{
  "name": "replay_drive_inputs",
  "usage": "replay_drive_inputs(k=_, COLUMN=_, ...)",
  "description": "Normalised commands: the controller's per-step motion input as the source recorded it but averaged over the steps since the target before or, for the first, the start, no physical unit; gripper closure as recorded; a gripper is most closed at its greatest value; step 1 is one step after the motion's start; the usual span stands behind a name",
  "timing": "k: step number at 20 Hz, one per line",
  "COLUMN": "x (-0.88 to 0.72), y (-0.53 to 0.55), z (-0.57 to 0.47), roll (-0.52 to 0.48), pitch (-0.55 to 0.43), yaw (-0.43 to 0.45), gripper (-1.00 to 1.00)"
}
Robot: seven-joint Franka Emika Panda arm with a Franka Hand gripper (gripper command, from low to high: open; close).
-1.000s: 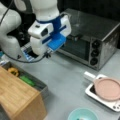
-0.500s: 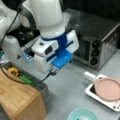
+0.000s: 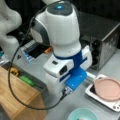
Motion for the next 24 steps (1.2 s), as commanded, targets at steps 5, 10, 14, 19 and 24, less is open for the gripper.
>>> replay_drive_inputs(k=5, x=0.58, y=-0.29, z=-0.23, roll=-0.006, pitch=0.196, yaw=0.185, gripper=-1.00)
replay_drive_inputs(k=10, x=0.47, y=-0.31, z=-0.19, roll=0.021, pitch=0.142, yaw=0.131, gripper=-1.00)
replay_drive_inputs(k=14, x=0.28, y=-0.15, z=0.03, roll=0.049, pitch=0.097, yaw=0.080, gripper=-1.00)
replay_drive_inputs(k=19, x=0.17, y=-0.07, z=0.02, roll=0.055, pitch=0.033, yaw=0.076, gripper=-1.00)
replay_drive_inputs(k=24, x=0.13, y=0.00, z=-0.03, roll=0.008, pitch=0.041, yaw=0.035, gripper=-1.00)
